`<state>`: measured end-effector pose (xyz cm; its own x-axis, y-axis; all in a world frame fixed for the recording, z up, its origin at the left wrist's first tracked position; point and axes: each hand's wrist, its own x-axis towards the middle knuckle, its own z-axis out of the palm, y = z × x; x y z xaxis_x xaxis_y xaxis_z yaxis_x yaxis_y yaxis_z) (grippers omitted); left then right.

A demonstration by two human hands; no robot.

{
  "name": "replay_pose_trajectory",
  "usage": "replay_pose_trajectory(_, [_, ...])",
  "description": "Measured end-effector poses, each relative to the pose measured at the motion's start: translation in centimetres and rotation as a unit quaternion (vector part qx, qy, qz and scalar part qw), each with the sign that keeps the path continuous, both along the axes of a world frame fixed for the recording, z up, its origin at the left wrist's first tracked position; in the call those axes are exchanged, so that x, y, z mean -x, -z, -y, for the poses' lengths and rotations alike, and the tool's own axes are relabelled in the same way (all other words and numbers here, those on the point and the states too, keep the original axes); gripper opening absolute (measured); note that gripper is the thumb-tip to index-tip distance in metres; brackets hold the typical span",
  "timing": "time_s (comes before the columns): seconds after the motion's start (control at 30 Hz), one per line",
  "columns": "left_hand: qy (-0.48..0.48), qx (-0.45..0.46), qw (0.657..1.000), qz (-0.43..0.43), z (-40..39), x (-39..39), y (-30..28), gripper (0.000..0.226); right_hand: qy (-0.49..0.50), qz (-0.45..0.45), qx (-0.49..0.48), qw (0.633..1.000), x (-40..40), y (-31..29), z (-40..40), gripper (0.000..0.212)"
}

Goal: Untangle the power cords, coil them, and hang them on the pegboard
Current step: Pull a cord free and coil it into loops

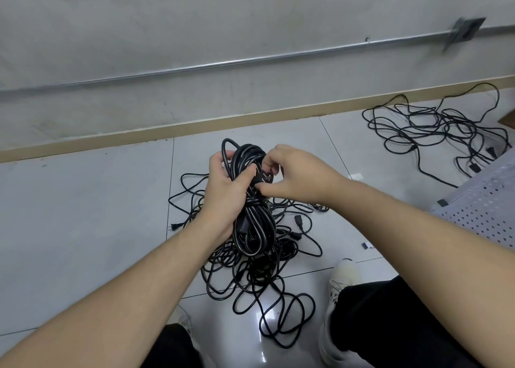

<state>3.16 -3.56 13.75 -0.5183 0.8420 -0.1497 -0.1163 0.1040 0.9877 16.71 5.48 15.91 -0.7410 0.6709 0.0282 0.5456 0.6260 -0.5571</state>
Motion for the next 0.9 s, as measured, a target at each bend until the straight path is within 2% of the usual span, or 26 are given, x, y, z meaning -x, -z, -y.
replay_pose_trajectory(0.1, [0.01,-0.011,0.999,-0.042,-0.2,-0.2,0.3,0.033,-0.01,0.067,-0.045,0.997,0.3,-0.6,0.7,0.027])
replay_pose_trajectory(0.2, [0.012,-0.014,0.999,-0.031,-0.2,-0.1,0.3,0.032,-0.033,0.124,-0.099,0.987,0.7,-0.8,1.0,0.024])
replay_pose_trajectory(0.33, [0.031,-0.008,0.995,-0.093,-0.2,0.2,0.7,0.035,-0.049,0.143,-0.042,0.988,0.7,-0.5,0.7,0.03])
replay_pose_trajectory(0.53, [0.04,-0.004,0.996,-0.076,-0.5,0.9,1.1,0.036,-0.047,0.037,0.104,0.993,-0.2,0.0,0.5,0.035])
replay_pose_trajectory(0.73, [0.052,-0.046,0.993,-0.1,-1.1,2.2,1.1,0.039,-0.031,-0.024,0.134,0.99,-0.9,-0.8,0.4,0.038])
replay_pose_trajectory(0.8, [0.036,-0.049,0.997,-0.055,-1.3,2.4,1.3,0.039,-0.018,-0.062,0.15,0.987,-1.0,-0.7,0.3,0.035])
replay_pose_trajectory(0.9, [0.013,-0.023,0.999,0.044,-1.3,2.7,1.7,0.049,-0.008,-0.089,0.165,0.982,-1.3,-0.4,0.5,0.034])
